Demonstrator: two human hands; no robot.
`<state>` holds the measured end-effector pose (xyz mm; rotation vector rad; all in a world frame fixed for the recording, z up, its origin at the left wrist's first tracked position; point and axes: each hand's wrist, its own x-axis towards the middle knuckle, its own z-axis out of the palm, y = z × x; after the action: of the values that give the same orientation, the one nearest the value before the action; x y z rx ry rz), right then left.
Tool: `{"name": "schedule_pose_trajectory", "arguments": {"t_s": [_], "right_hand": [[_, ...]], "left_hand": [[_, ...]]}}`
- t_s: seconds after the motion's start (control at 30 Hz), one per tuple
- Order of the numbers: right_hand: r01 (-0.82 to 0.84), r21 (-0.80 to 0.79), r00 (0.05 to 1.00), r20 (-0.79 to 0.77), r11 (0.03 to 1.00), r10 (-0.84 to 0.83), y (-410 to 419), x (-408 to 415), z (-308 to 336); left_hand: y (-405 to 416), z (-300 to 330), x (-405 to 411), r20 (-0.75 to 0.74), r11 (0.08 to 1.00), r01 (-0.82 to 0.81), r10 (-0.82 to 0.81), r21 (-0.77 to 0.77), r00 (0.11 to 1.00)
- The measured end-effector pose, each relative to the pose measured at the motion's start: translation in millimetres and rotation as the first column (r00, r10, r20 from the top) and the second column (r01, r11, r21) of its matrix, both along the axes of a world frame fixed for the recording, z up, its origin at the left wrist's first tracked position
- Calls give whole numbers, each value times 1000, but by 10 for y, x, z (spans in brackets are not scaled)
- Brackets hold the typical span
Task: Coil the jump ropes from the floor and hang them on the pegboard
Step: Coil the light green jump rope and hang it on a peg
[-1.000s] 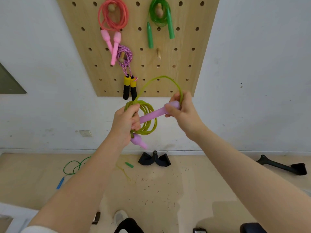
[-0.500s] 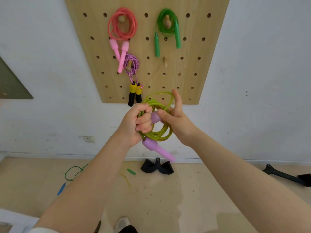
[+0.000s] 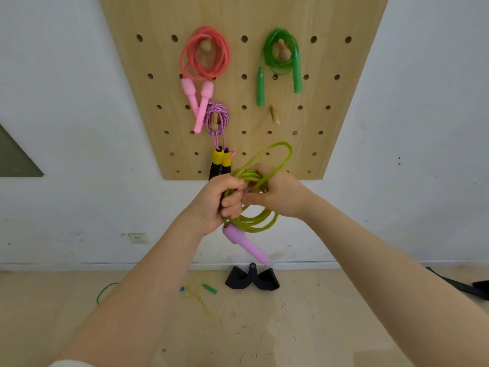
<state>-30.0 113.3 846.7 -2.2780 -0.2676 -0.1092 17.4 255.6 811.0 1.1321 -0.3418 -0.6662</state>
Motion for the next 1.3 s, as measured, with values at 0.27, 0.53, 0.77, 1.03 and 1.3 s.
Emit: {"name": "schedule_pose_trajectory", "arguments": {"t_s": [0.27,0.53,0.77,1.03,1.3], "right_hand": [[133,54,979,-160,990,-123,94,491,-85],[23,471,937,-318,882,145,132,715,-219],[23,773,984,-131,634,124,490,1034,-367],[312,743,924,-383,592,-7,270,1114,-339],[705,-308,620,-171,639,-766,-183,1168,-701]], "left_hand": [[131,173,442,211,961,34,-95,276,973],[300,92,911,118,981,45,-68,190,991],[408,82,1179,-146,959,242,-263,-146,954],[310,115,1212,-166,920,308,-352,-240,921],[-22,94,1219,-196,949,194,-245,-247,950]]}}
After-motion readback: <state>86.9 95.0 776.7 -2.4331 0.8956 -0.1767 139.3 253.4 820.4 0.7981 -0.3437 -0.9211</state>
